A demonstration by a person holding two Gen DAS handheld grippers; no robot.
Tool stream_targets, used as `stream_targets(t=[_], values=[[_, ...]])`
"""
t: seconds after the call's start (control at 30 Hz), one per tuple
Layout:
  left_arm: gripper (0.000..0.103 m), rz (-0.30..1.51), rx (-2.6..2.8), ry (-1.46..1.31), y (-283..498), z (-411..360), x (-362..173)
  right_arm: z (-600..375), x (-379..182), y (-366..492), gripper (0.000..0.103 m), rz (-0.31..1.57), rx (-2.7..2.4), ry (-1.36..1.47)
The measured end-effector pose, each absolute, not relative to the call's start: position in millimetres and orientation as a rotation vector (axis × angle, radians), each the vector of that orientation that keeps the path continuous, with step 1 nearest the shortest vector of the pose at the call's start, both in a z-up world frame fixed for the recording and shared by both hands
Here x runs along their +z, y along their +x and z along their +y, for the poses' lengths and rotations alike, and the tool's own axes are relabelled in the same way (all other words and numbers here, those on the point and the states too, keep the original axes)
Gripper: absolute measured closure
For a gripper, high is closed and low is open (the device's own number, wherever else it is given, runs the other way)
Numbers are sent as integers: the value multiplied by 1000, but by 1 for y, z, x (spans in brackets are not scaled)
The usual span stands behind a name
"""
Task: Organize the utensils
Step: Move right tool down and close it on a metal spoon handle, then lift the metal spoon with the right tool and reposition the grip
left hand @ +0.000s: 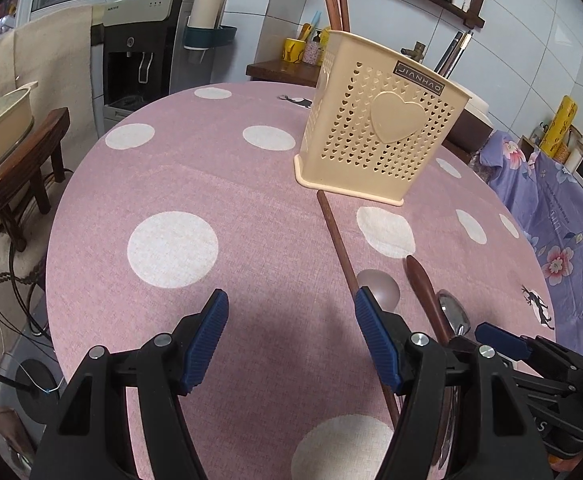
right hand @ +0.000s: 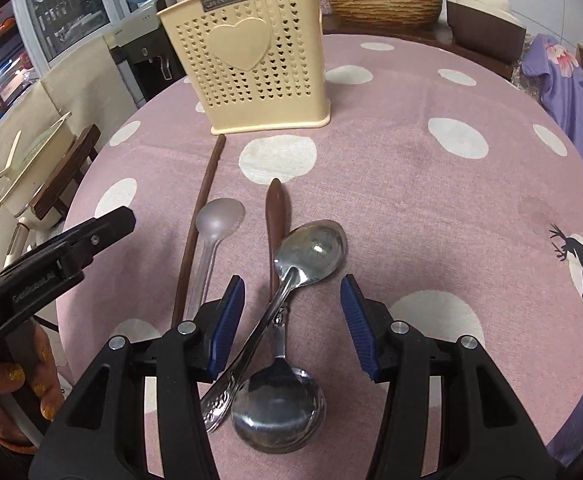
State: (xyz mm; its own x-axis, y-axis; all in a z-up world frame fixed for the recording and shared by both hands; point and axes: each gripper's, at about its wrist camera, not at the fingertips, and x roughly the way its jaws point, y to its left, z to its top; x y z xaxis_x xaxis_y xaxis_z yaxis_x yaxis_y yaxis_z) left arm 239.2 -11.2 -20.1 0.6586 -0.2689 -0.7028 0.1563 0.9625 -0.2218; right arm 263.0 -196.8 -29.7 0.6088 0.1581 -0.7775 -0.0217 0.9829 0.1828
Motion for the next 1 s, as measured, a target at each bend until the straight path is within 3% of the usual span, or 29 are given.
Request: stream_targets(t=[0.43,0.5,1.0], values=[[38,836,-249,-165,234,-12,-26,-199,-39,273,58,936,91,194],[38,839,-247,-169,234,-11,-27,-200,-39,278,67,933,83,200],[38,848,-253,-173,234,-12,-28,-208,-37,287,93,910,102,248]])
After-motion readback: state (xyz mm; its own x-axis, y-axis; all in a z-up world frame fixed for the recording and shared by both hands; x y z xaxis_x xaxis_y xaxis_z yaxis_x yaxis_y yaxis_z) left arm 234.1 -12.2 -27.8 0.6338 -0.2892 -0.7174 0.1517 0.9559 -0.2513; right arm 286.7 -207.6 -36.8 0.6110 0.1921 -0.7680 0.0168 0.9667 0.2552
